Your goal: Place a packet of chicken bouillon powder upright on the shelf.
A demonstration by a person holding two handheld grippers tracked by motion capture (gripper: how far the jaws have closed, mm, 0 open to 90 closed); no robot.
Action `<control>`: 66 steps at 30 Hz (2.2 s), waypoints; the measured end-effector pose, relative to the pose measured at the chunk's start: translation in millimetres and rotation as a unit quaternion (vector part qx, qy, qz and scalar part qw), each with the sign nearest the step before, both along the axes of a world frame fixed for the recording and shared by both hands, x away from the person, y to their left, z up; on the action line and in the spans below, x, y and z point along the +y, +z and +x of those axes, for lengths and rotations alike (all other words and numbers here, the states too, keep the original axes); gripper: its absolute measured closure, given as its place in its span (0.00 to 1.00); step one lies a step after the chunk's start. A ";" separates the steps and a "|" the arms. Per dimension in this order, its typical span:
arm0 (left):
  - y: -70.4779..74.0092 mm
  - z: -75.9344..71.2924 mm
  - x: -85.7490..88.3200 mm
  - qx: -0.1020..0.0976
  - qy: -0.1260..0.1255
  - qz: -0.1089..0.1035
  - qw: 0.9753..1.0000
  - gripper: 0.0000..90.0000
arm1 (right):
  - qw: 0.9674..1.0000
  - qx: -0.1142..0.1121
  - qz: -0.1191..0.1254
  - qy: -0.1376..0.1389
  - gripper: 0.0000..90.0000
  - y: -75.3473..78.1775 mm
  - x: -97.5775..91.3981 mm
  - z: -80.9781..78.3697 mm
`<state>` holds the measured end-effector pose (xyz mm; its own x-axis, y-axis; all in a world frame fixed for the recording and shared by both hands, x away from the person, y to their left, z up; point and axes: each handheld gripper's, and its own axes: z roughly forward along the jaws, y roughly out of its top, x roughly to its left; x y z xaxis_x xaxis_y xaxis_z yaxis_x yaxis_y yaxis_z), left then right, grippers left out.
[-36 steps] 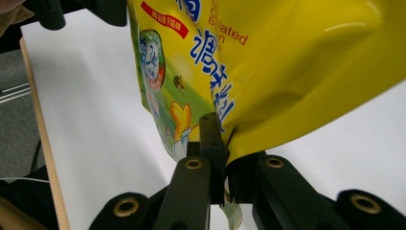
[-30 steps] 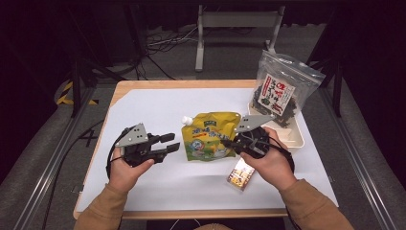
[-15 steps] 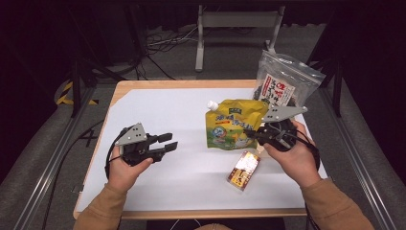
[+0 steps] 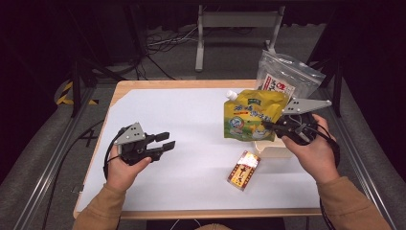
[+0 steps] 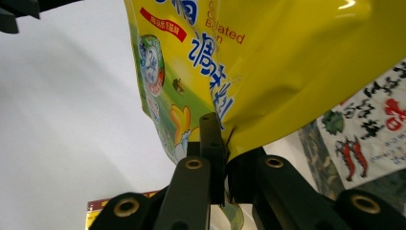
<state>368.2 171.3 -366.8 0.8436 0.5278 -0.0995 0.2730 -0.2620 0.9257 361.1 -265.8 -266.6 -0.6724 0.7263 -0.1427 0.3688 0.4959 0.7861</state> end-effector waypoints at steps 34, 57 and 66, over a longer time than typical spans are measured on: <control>-3.1 2.5 1.8 0.004 0.010 -0.003 1.000 0.63 | 0.995 0.003 -0.007 -0.096 0.97 1.7 -63.2 8.8; -5.7 3.9 -0.9 0.006 0.009 0.002 1.000 0.62 | 0.994 0.014 -0.006 -0.106 0.97 -21.3 -77.6 23.1; -6.4 3.3 -2.1 0.012 0.009 0.000 1.000 0.62 | 0.994 0.018 -0.015 -0.103 0.97 -34.7 -75.3 30.2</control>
<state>371.5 169.3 -373.1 0.8311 0.5432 -0.1193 0.2992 -0.2559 0.9192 391.2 -341.2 -301.3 -0.5154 0.8446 -0.1450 0.4933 0.4307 0.7558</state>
